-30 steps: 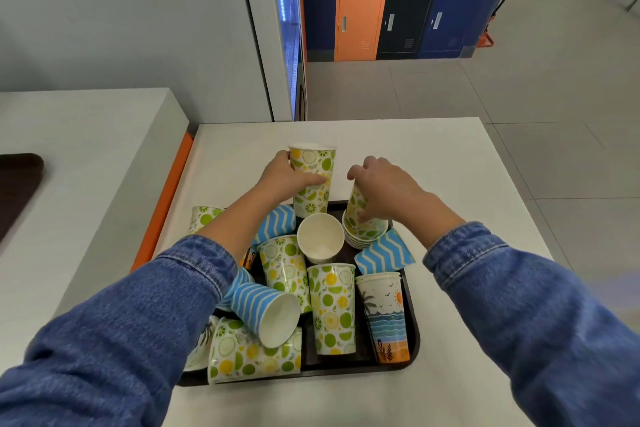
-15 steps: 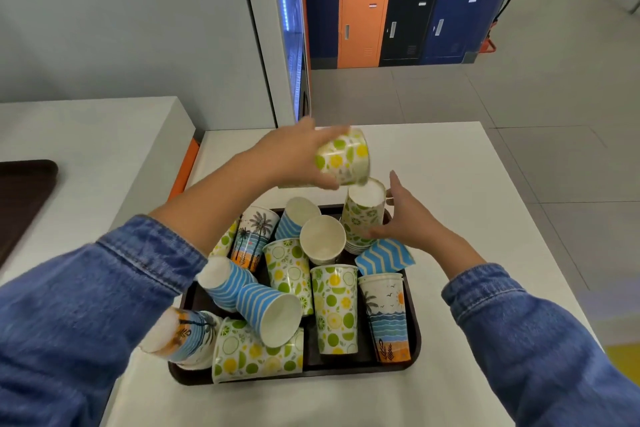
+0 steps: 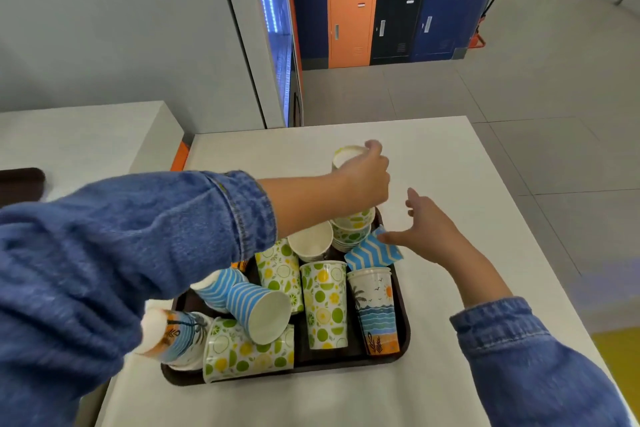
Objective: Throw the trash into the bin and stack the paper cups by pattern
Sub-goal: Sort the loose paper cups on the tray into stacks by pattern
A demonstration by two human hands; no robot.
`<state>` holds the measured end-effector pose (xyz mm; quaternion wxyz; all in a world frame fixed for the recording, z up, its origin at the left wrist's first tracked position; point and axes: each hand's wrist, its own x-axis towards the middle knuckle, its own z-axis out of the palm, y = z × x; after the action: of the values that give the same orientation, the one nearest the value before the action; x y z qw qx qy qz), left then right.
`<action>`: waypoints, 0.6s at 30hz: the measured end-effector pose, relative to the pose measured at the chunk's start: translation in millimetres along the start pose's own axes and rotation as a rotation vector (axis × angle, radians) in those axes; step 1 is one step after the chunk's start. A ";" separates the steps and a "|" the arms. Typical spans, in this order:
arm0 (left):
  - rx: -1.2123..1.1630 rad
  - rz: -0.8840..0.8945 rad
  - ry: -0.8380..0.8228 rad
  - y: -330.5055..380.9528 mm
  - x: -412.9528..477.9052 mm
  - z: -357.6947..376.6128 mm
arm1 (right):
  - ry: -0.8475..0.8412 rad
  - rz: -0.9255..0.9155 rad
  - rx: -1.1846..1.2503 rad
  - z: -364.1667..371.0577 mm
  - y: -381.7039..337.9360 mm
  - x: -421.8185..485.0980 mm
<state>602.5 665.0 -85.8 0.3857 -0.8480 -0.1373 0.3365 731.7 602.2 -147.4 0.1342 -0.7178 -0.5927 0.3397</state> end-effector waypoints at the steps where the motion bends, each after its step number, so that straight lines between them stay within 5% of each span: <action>1: 0.013 0.025 0.009 7.2 3.9 5.3 | 0.005 0.015 -0.037 0.9 1.0 -9.3; 12: -0.184 0.086 0.116 18.7 -1.4 32.2 | -0.058 -0.051 -0.120 25.9 -3.7 -64.6; 18: -0.499 -0.218 0.429 -1.4 -99.9 32.5 | -0.077 -0.113 -0.089 36.6 -8.4 -72.5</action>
<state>507.0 635.0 -53.8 0.2204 -0.9480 -0.2208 0.0636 696.8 528.4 -145.4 0.0982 -0.6750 -0.6514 0.3324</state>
